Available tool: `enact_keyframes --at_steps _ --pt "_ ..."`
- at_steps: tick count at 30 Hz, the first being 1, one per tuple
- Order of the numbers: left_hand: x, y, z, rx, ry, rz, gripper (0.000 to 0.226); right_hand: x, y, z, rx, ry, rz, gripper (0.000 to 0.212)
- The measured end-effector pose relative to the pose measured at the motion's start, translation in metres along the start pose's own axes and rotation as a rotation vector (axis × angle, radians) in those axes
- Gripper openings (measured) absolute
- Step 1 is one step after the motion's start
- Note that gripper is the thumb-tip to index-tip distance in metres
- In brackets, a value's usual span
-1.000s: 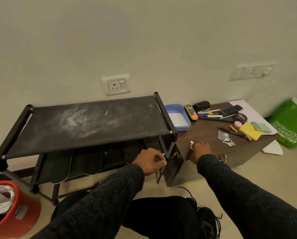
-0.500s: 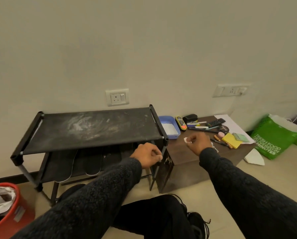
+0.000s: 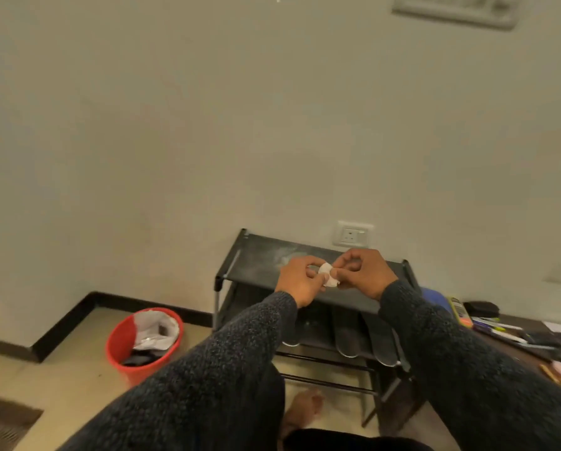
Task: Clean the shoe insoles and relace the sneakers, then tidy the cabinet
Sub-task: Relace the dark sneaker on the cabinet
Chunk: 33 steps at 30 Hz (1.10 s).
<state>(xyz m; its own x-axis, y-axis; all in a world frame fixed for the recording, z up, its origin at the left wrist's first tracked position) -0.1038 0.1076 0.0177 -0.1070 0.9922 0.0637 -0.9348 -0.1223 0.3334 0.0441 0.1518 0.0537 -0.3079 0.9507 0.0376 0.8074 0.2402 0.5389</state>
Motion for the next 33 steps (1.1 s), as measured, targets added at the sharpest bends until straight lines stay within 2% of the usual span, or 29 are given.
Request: enact_keyframes --at_steps 3,9,12,16,19,23,27,30,33 --pt "-0.016 0.084 -0.040 -0.080 0.084 0.182 0.015 0.018 -0.080 -0.037 -0.001 0.043 -0.096 0.016" --pt "-0.074 0.230 -0.161 -0.183 0.367 0.505 0.011 0.034 -0.240 -0.091 -0.056 0.129 -0.284 0.008" --pt "-0.101 0.276 -0.220 -0.171 0.487 0.618 0.007 0.042 -0.301 -0.101 -0.079 0.164 -0.346 0.006" --pt "-0.104 0.312 -0.290 -0.084 0.633 0.694 0.016 0.061 -0.360 -0.094 -0.136 0.175 -0.394 0.006" --pt "-0.084 0.325 -0.333 -0.065 0.691 0.685 0.015 0.078 -0.384 -0.082 -0.172 0.171 -0.404 0.007" --pt "-0.078 0.332 -0.332 -0.039 0.736 0.678 0.039 0.096 -0.393 -0.061 -0.183 0.164 -0.397 0.008" --pt "-0.071 0.335 -0.341 -0.001 0.751 0.632 0.034 0.099 -0.386 -0.046 -0.207 0.154 -0.405 0.008" --pt "-0.067 0.333 -0.327 0.045 0.682 0.585 0.028 0.091 -0.379 -0.046 -0.225 0.159 -0.427 0.007" --pt "-0.063 0.316 -0.299 0.125 0.606 0.465 0.023 0.079 -0.362 -0.057 -0.234 0.187 -0.402 0.006"
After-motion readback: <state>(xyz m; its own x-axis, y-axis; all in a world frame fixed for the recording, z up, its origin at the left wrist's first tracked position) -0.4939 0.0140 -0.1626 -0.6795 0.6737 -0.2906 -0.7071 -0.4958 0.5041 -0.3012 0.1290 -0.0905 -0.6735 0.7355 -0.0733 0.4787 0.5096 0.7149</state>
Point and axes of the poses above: each hand's wrist, its own x-axis towards the middle knuckle, its own y-axis out of the back of the hand, z = x × y, the point moved 10 cm from there along x, towards the middle knuckle, and after that the axes turned 1 degree about x, right-handed, at the moved point
